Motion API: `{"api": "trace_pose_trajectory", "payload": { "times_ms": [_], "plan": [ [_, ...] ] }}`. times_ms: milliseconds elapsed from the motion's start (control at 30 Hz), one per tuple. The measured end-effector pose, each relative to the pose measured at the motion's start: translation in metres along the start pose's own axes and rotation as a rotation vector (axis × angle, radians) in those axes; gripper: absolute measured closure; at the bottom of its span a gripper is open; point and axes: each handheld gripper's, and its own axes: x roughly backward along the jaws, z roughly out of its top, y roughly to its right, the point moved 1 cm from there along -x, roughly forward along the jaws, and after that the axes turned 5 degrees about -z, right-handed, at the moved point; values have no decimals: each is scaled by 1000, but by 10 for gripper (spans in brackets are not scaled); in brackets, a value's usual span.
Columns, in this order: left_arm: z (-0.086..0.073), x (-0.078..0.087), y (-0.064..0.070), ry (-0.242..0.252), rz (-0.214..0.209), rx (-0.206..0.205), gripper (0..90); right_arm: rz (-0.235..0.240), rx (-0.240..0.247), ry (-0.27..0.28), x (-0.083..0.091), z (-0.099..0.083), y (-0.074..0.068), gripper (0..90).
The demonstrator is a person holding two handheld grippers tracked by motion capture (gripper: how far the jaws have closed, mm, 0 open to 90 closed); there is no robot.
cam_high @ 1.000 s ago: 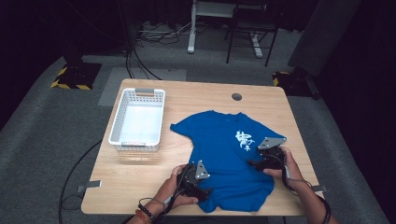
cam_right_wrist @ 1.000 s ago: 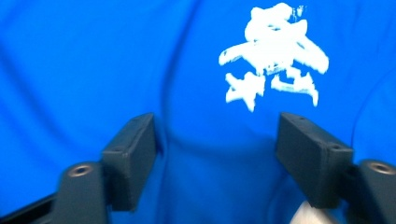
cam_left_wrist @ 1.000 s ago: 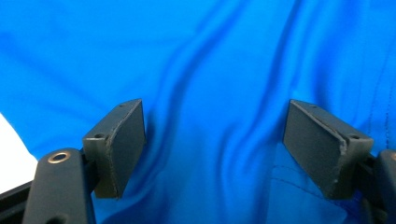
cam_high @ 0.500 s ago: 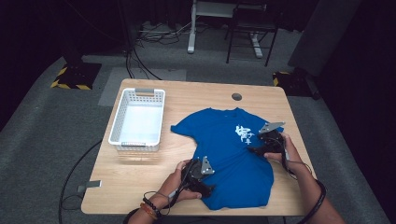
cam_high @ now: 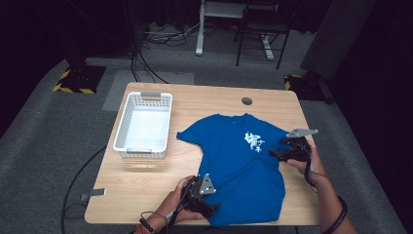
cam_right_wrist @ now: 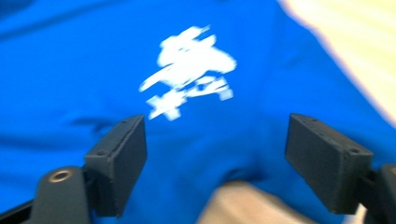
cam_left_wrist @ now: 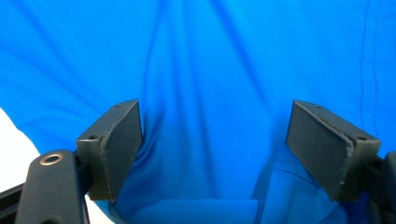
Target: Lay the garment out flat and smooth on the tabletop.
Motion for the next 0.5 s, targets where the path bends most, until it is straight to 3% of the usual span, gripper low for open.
{"api": "trace_pose_trajectory", "payload": {
  "times_ms": [133, 267, 367, 500],
  "plan": [
    [-3, 0, 0, 19, -5, -3, 178, -103, -9, -15, 1, 10, 15, 227],
    [-3, 0, -1, 21, -10, -8, 178, -174, -5, -33, -3, 23, 35, 263],
    [-3, 0, -1, 21, -9, -6, 178, -206, -44, -52, -10, 26, 51, 291],
    [-3, 0, -1, 21, -7, -5, 178, -203, -106, -92, -25, 21, 66, 298]
  ]
}}
